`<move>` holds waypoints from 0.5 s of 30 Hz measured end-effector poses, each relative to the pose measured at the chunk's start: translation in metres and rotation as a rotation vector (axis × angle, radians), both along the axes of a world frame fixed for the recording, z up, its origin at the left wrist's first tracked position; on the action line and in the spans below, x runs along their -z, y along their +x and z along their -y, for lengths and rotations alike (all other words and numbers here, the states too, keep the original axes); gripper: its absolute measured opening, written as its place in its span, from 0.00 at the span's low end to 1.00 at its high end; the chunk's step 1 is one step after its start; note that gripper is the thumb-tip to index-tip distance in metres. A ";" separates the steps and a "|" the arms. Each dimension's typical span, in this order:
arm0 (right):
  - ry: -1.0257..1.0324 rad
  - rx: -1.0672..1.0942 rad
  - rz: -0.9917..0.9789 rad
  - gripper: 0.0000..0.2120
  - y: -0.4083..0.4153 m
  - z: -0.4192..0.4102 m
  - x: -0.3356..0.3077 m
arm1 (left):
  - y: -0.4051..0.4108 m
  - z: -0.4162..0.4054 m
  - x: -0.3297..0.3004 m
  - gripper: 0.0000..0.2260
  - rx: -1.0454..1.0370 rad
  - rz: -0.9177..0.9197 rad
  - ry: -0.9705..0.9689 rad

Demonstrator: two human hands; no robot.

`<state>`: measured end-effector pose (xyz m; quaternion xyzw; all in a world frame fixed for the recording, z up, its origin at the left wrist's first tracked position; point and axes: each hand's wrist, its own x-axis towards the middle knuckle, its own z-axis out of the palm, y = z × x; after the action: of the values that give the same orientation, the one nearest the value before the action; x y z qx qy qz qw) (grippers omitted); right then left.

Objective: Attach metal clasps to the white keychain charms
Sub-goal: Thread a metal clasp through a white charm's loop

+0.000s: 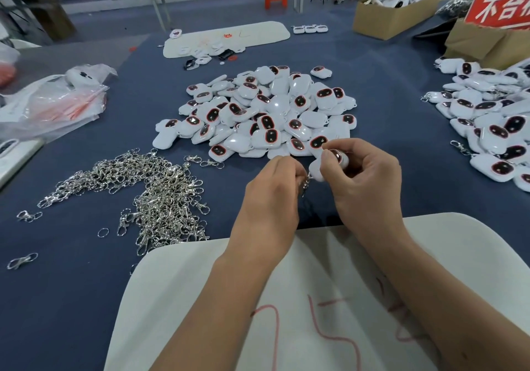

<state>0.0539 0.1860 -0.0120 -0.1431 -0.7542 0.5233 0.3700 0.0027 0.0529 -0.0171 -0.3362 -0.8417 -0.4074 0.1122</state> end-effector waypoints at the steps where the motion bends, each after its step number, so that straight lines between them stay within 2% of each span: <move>1: 0.014 0.004 0.001 0.05 0.000 0.001 0.000 | 0.000 0.000 0.001 0.09 -0.007 0.006 -0.018; 4: 0.035 0.006 0.000 0.05 0.000 0.001 0.001 | -0.001 -0.001 0.001 0.08 -0.028 -0.001 -0.033; 6: -0.001 -0.013 0.002 0.05 -0.001 -0.001 0.002 | -0.001 -0.001 -0.001 0.06 -0.034 -0.022 0.034; 8: -0.127 -0.051 -0.004 0.05 -0.003 -0.005 0.003 | -0.003 0.000 -0.003 0.05 -0.014 0.004 0.150; 11: -0.398 -0.169 -0.056 0.06 -0.003 -0.009 0.003 | -0.006 0.002 -0.007 0.07 0.054 0.089 0.280; 15: -0.430 -0.327 -0.050 0.06 -0.001 -0.011 0.002 | -0.006 0.002 -0.010 0.10 0.069 0.299 0.467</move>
<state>0.0525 0.1973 -0.0143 -0.0816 -0.6295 0.7277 0.2600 -0.0037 0.0509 -0.0074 -0.2662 -0.7202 -0.6389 0.0473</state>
